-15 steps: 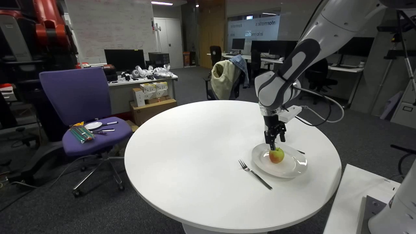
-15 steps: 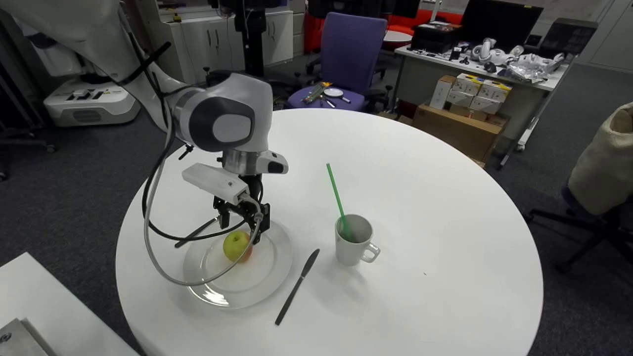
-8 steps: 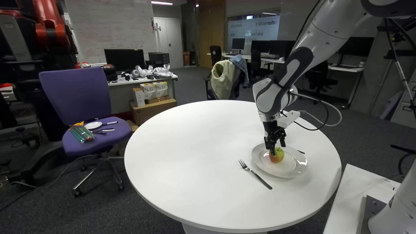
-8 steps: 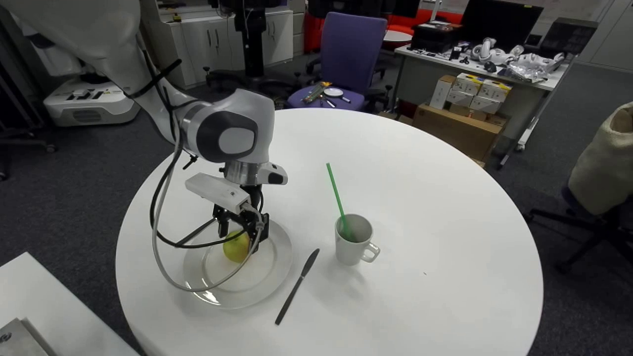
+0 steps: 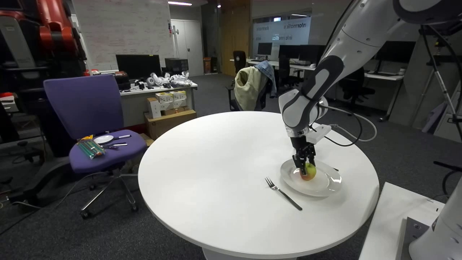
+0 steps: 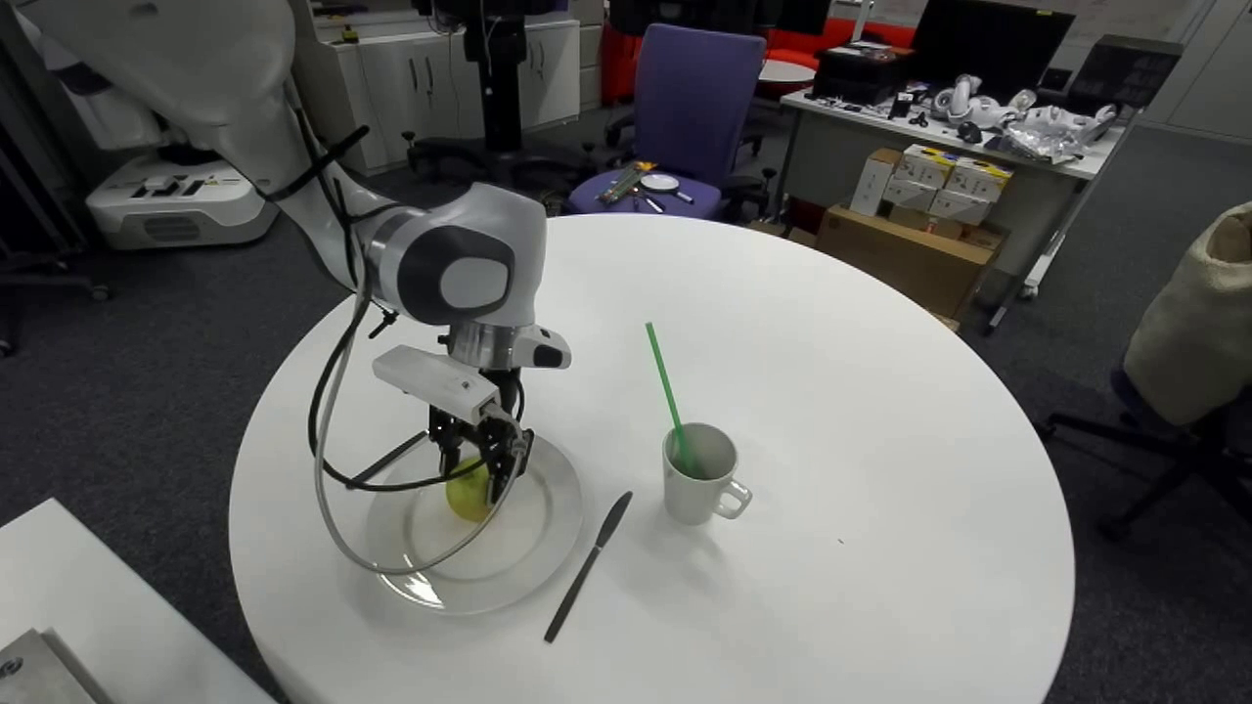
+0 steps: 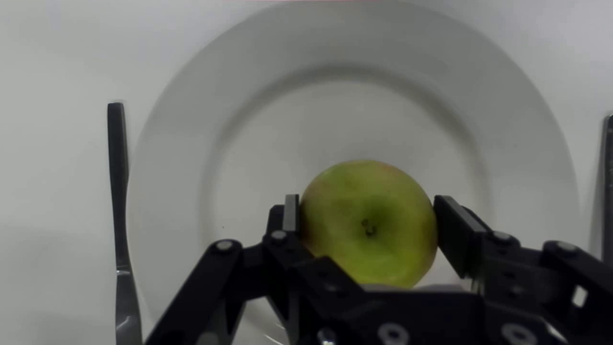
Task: Put the apple on the table
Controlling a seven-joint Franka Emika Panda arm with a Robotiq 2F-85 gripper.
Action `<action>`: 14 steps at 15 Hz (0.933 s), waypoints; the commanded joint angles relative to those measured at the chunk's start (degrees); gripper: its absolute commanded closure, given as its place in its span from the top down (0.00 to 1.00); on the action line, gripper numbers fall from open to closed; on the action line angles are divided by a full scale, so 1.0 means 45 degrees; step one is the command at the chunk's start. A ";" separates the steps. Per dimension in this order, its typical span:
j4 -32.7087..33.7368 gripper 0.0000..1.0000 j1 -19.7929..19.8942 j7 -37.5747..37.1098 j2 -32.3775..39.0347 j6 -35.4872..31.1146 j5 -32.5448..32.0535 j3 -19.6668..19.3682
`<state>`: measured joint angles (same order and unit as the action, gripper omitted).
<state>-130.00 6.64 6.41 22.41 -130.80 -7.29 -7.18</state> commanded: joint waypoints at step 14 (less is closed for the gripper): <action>-0.0317 0.48 -0.1405 -0.1694 -0.1263 0.0229 -0.0977 0.0316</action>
<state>-129.99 2.76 3.13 20.67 -130.78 -9.06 -6.59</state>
